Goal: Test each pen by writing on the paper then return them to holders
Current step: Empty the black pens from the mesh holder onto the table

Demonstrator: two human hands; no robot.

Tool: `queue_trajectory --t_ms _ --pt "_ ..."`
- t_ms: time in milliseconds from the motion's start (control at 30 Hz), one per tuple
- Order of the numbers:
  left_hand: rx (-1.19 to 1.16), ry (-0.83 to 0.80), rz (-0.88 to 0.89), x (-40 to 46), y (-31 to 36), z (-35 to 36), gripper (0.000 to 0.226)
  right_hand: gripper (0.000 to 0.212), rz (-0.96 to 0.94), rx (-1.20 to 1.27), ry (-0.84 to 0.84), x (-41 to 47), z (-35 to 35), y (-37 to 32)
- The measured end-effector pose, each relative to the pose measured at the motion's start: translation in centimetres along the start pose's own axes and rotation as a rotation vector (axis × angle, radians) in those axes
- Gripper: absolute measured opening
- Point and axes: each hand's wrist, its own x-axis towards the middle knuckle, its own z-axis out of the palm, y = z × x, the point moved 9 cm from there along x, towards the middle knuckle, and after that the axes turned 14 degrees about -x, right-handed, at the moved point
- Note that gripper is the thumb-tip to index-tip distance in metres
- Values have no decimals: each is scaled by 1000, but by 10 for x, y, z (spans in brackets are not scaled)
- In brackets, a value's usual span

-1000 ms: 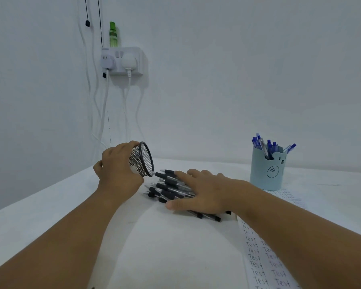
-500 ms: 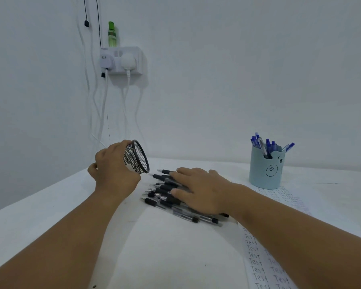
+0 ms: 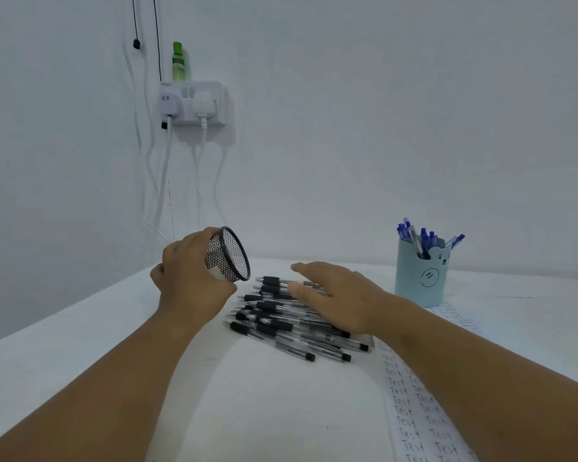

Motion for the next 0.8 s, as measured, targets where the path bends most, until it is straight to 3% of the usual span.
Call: queue_trajectory --t_ms 200,300,333,433,500,700,800 --pt "-140 -77 76 -11 41 12 88 21 45 119 371 0 -65 22" --pt "-256 -71 99 -14 65 18 87 12 51 295 514 -4 -106 32" --pt "-309 -79 98 -14 73 21 84 16 53 384 510 -4 -113 37" --pt "-468 -169 96 -18 105 32 67 72 19 534 303 -3 -109 37" --pt "-532 -256 108 -25 128 44 58 90 -26 564 226 -10 -105 31" --pt "-615 -472 115 -45 175 95 60 64 74 619 437 -54 -116 70" --pt "-576 -571 87 -57 182 129 74 74 153 606 460 -82 -119 109"
